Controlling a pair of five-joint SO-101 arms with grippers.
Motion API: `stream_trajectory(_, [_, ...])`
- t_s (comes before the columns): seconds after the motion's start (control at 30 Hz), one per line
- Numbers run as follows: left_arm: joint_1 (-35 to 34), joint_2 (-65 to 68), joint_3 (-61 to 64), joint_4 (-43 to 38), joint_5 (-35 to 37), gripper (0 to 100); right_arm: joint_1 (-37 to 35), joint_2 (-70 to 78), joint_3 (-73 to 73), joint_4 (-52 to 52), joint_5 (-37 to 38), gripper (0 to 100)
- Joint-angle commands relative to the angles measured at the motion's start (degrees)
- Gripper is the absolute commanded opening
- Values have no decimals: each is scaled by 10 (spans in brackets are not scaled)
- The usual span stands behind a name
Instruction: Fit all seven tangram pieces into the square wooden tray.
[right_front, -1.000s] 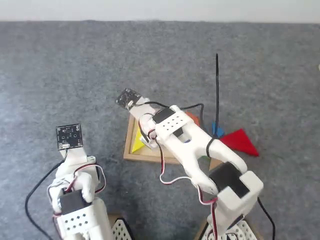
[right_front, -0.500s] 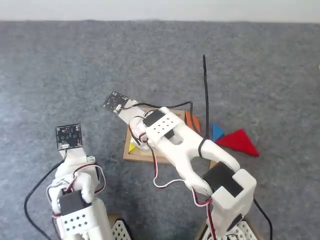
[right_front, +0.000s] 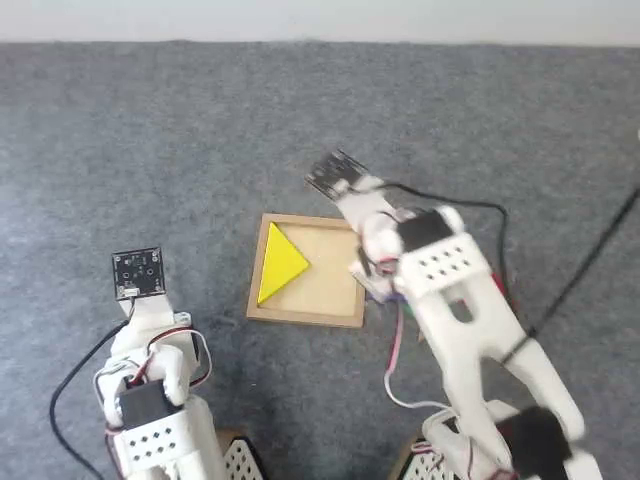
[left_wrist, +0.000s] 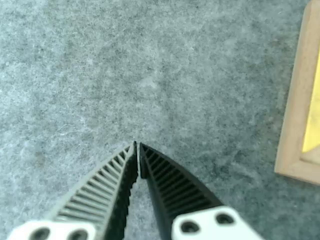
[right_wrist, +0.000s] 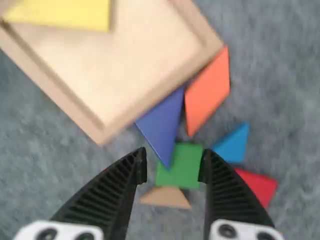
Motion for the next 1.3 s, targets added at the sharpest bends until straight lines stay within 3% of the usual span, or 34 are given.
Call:
stream_trajectory(0.0, [-4, 3, -9, -10, 0, 12, 94, -93, 54, 5, 98, 195])
stream_trajectory(0.1, [-4, 3, -9, -10, 0, 12, 179, -126, 88, 2, 208, 240])
stream_trajectory(0.2, [-4, 3, -9, -10, 0, 12, 247, -114, 76, 31, 259, 315])
stream_trajectory(0.3, [-4, 3, -9, -10, 0, 12, 267, -82, 80, 36, 385, 321])
stream_trajectory(0.53, [-4, 3, -9, -10, 0, 12, 268, 22, 80, -58, 530, 322])
stream_trajectory(0.97, [-4, 3, -9, -10, 0, 12, 271, 195, 69, -179, 576, 319])
stream_trajectory(1.27, [-23, 3, -10, -10, 0, 12, 298, 251, 5, -178, 577, 317])
